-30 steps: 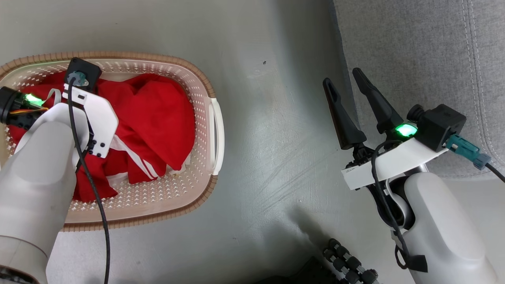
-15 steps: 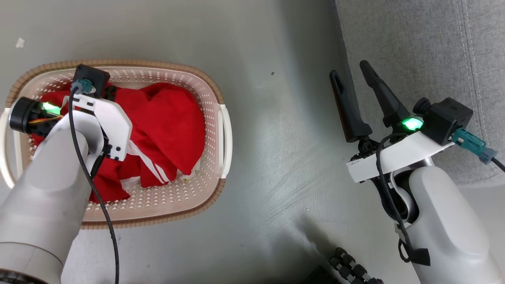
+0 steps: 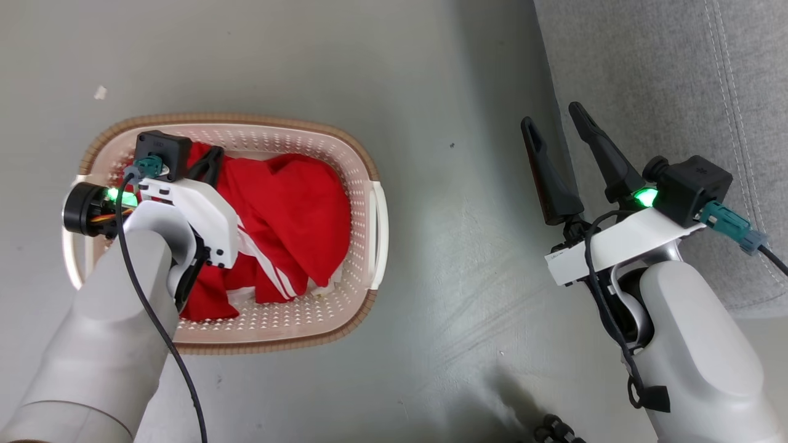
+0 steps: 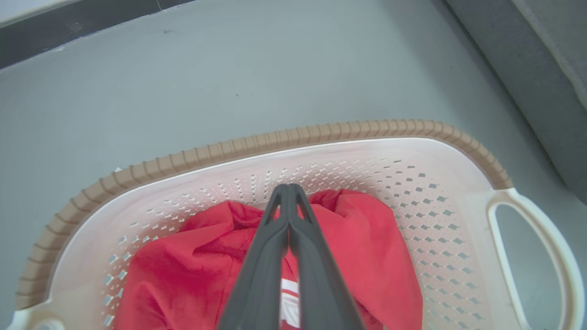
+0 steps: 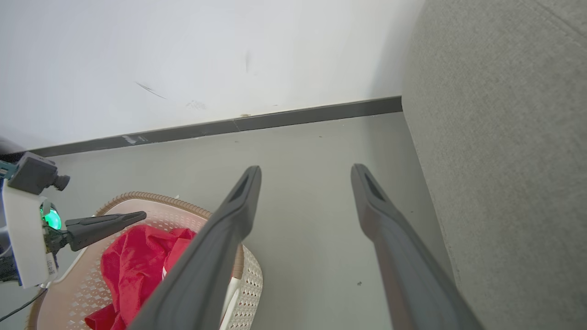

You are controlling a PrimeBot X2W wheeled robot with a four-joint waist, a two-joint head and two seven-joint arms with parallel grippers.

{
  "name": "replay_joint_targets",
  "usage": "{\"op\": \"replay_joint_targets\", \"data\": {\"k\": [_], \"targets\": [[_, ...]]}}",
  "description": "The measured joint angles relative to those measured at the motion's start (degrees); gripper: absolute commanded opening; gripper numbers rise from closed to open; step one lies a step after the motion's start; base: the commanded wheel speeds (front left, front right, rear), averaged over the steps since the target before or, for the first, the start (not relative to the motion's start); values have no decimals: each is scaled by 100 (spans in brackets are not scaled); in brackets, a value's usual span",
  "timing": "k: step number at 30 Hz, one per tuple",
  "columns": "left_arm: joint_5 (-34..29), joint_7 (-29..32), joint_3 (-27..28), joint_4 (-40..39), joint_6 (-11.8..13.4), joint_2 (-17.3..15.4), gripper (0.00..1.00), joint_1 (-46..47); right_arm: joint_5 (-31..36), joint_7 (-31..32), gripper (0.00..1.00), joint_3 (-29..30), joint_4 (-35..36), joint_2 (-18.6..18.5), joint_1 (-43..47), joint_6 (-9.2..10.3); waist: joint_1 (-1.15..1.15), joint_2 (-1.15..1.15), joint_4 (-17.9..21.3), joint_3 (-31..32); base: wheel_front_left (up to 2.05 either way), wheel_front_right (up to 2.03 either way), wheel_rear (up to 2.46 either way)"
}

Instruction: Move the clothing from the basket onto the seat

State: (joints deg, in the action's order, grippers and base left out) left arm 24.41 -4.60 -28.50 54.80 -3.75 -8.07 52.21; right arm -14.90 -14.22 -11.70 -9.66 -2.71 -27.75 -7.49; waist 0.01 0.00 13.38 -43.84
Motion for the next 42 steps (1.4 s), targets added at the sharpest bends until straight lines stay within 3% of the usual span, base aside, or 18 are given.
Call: {"op": "replay_joint_targets", "data": {"k": [13, 23, 25, 28, 30, 42], "targets": [[531, -742, 374, -188, -131, 274, 0, -461, 363, -14, 100, 192, -221, -15, 40, 0, 0, 0, -406, 672, 0, 0, 0], [769, -965, 593, -532, -214, 318, 0, -732, 433, -14, 100, 352, -324, -141, 319, 0, 0, 0, -732, 1298, 0, 0, 0], [783, -976, 657, -650, -219, 332, 47, -795, 434, -14, 100, 368, -333, -152, 393, 0, 0, 0, -792, 1426, 0, 0, 0], [784, -985, 714, -760, -220, 345, 96, -928, 437, -14, 100, 379, -350, -171, 504, 0, 0, 0, -880, 1621, 0, 0, 0], [784, -985, 753, -815, -220, 347, 100, -1040, 441, -14, 100, 390, -365, -187, 579, 0, 0, 0, -936, 1752, 0, 0, 0], [754, -985, 1252, -1688, -211, 356, 100, -1685, 443, -14, 100, 524, -405, -355, 1102, 0, -1, 0, -1217, 2523, 0, 0, 0]]}}
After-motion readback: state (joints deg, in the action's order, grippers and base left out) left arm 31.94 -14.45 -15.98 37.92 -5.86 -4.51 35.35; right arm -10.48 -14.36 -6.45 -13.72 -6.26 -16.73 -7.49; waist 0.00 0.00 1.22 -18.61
